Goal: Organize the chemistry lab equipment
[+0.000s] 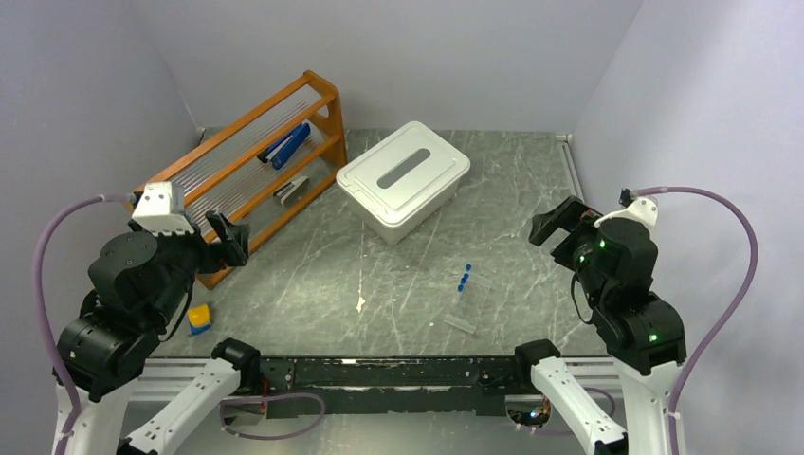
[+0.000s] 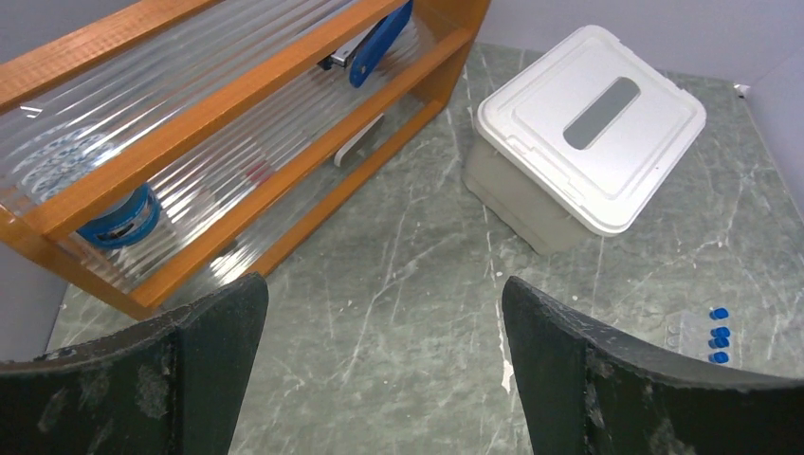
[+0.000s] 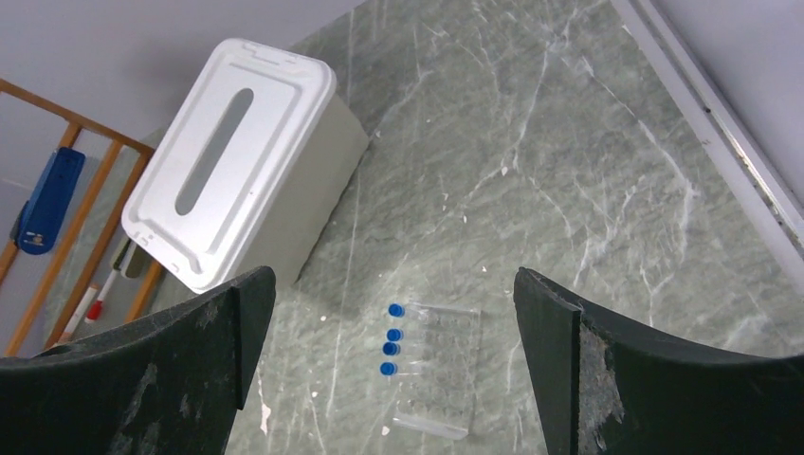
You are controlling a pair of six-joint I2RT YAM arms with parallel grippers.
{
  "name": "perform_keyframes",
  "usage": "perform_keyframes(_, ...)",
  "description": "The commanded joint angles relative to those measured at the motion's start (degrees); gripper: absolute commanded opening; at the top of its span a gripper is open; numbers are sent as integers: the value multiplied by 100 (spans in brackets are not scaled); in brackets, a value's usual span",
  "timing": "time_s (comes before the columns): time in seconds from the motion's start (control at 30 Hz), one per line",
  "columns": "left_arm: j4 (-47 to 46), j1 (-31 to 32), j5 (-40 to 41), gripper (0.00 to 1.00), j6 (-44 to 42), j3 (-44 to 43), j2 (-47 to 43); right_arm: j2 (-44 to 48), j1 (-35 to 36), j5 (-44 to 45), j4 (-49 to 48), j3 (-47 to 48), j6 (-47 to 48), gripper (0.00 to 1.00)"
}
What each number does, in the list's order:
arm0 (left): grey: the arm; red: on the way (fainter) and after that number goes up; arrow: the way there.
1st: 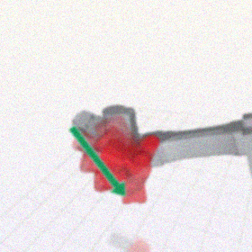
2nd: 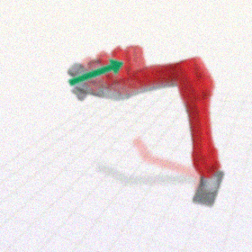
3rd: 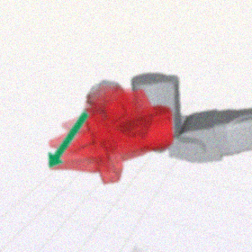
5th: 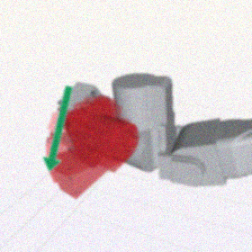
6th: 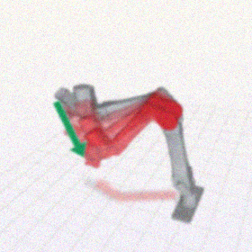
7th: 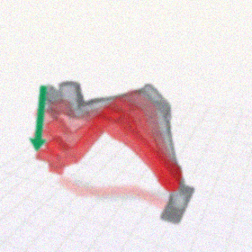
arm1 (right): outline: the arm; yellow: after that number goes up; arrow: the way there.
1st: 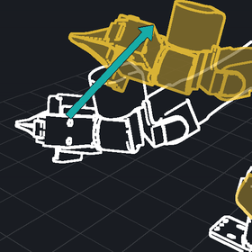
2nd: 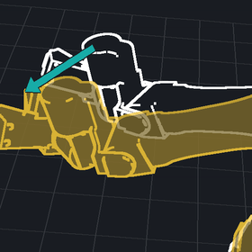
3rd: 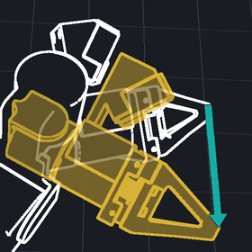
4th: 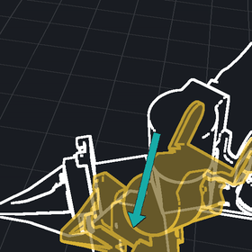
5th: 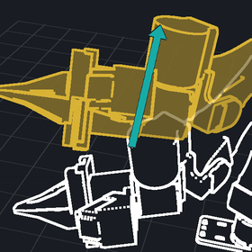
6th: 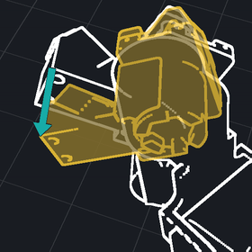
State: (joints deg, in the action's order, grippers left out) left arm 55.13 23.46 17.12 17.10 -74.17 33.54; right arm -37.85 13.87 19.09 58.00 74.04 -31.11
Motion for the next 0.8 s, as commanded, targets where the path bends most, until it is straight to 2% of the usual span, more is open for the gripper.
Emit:
perform_keyframes(0.0, 238, 27, 240, 97, -71, 92, -1, 91, -15, 64, 254, -71, 24, 100)
perform_keyframes(0.4, -22, 27, -177, 97, -155, 276, -153, 173, -13, 364, 332, 4, -105, 100)
perform_keyframes(0.77, -290, 27, -548, 97, -190, 465, -117, 309, -11, -288, -197, -399, 89, 100)
